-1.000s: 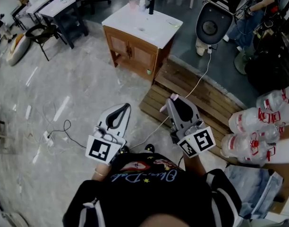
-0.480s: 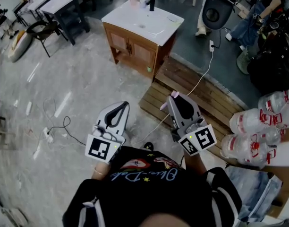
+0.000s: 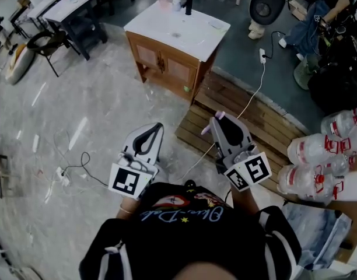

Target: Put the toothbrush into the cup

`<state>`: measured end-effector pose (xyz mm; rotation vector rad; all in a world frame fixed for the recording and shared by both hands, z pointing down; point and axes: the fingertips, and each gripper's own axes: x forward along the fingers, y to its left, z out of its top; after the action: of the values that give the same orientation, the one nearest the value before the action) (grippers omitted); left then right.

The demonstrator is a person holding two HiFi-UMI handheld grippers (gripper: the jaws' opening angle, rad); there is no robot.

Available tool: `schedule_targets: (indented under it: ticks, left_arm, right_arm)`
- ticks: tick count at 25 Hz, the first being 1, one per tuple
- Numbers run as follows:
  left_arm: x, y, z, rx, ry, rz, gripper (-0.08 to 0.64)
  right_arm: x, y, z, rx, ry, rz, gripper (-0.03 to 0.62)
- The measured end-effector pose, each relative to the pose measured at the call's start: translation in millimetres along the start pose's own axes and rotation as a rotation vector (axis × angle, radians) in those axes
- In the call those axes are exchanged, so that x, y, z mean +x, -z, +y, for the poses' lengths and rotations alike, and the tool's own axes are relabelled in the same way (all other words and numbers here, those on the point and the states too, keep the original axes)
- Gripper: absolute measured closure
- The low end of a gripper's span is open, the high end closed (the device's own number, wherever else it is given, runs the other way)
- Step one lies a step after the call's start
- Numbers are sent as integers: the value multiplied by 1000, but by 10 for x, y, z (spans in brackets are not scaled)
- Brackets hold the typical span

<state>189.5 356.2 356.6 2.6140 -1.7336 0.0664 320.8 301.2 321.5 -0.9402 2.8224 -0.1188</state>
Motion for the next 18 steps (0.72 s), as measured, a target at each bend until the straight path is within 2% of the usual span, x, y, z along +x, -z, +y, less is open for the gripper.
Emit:
schedule_targets:
  ticks: [18]
  left_arm:
    - [434, 15, 1651, -13, 42, -33, 557]
  right_arm:
    - [1621, 194, -23, -31, 58, 8, 552]
